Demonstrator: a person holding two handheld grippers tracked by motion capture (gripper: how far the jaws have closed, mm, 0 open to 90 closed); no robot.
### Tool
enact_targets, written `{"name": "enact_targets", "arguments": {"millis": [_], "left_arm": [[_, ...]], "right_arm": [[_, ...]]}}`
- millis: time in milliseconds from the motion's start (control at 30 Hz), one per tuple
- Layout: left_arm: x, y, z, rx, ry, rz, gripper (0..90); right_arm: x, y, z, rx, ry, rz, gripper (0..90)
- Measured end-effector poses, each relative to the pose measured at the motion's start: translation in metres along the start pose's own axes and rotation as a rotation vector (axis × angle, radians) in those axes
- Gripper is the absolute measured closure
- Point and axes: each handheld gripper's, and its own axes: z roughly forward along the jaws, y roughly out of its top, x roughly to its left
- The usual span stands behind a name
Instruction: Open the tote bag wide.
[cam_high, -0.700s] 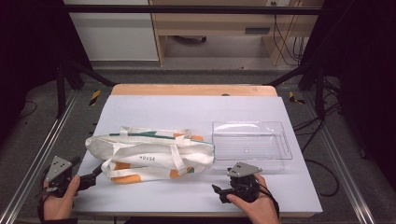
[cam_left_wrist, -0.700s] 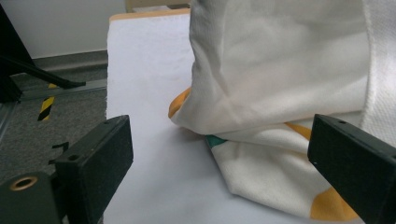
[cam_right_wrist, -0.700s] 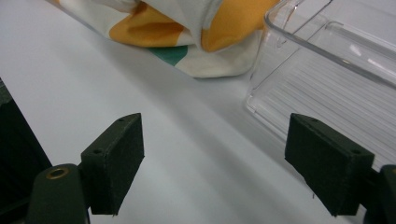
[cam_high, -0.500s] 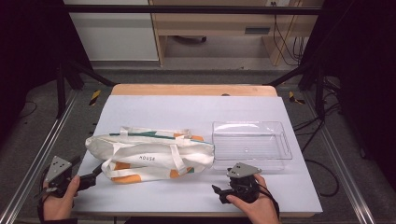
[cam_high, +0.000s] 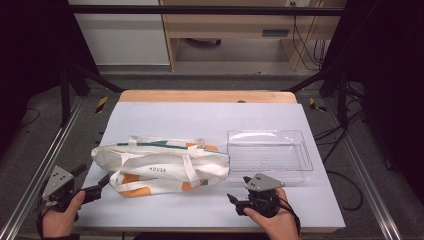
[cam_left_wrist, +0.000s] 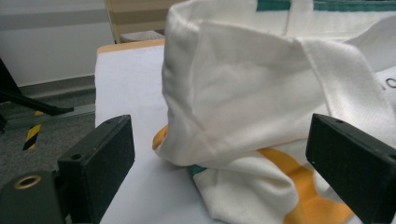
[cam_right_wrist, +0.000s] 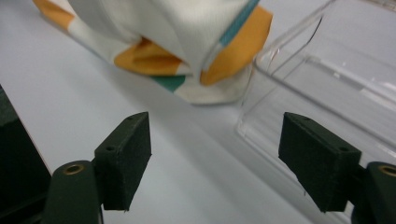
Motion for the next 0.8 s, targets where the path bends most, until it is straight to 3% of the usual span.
{"name": "enact_targets", "arguments": {"millis": [100,133,167,200,233,333,367,533,567,700,800], "left_arm": [[-0.003,0.022,-0.001,-0.010,-0.028,0.032,9.2],[-0.003,0.022,-0.001,-0.010,-0.028,0.032,9.5],[-0.005,0.036,0.000,-0.008,-0.034,0.064,9.6],[-0.005,0.036,0.000,-0.008,-0.034,0.064,9.6],[-0.007,0.049,0.001,-0.008,-0.040,0.086,9.8],[-0.008,0.063,0.002,-0.006,-0.051,0.112,10.5],[-0.009,0.076,0.003,0.002,-0.062,0.141,11.1],[-0.012,0.100,0.008,0.023,-0.084,0.195,13.2],[-0.013,0.110,0.011,0.029,-0.096,0.213,13.7],[-0.014,0.126,0.020,0.054,-0.118,0.243,15.9],[-0.014,0.132,0.024,0.059,-0.123,0.256,18.1]], "right_arm": [[0.006,0.014,-0.006,-0.055,0.001,-0.032,29.2],[0.007,0.018,-0.007,-0.073,-0.009,-0.033,30.5],[0.007,0.023,-0.009,-0.099,-0.005,-0.040,31.7],[0.007,0.023,-0.009,-0.099,-0.005,-0.040,31.7],[0.007,0.034,-0.012,-0.122,0.006,-0.042,31.9],[0.008,0.049,-0.015,-0.154,0.000,-0.048,33.4],[0.009,0.055,-0.015,-0.162,0.005,-0.051,34.0],[0.014,0.074,-0.010,-0.181,0.042,-0.069,35.2],[0.017,0.084,-0.005,-0.178,0.068,-0.073,33.4],[0.023,0.104,0.007,-0.147,0.105,-0.096,30.1],[0.025,0.113,0.010,-0.148,0.101,-0.107,30.9]]}}
